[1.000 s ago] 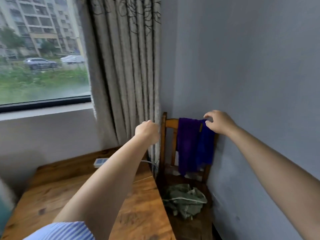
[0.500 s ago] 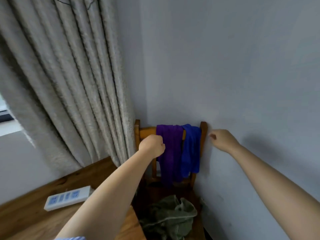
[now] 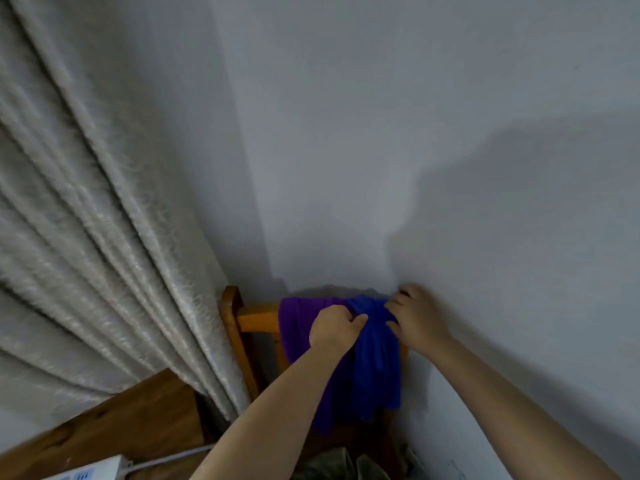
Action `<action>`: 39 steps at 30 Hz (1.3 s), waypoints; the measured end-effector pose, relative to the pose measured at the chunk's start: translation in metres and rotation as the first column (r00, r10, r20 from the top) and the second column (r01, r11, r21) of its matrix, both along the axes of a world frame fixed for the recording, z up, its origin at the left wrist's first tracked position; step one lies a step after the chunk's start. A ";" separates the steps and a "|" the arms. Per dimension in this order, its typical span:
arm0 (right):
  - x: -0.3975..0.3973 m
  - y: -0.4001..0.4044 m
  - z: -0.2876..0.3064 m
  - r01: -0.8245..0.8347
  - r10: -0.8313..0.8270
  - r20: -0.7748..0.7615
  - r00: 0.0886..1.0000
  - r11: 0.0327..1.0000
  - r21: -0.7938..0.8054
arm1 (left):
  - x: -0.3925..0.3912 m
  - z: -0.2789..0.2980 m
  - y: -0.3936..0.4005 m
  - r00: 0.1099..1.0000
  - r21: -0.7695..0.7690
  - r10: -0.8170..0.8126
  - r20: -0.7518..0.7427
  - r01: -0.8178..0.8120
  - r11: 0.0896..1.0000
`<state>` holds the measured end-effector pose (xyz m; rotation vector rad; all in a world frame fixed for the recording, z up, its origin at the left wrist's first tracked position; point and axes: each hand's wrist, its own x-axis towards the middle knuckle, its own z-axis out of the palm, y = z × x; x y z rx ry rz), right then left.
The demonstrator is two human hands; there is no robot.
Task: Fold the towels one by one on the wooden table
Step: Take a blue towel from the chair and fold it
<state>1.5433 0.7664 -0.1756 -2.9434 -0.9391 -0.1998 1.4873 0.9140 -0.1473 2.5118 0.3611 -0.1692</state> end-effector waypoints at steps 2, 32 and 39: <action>0.005 0.002 -0.005 0.004 -0.004 0.003 1.000 1.000 0.022 | 0.011 -0.006 -0.006 1.000 -0.016 0.023 -0.008 -0.023 1.000; -0.071 0.035 0.174 -0.146 -0.183 0.300 0.936 0.573 0.807 | -0.073 0.163 0.043 0.804 -0.566 0.344 0.485 -0.011 0.824; -0.182 0.059 0.203 -0.380 -0.099 0.482 0.870 0.487 0.786 | -0.191 0.182 0.068 0.714 -0.618 0.443 0.543 -0.018 0.786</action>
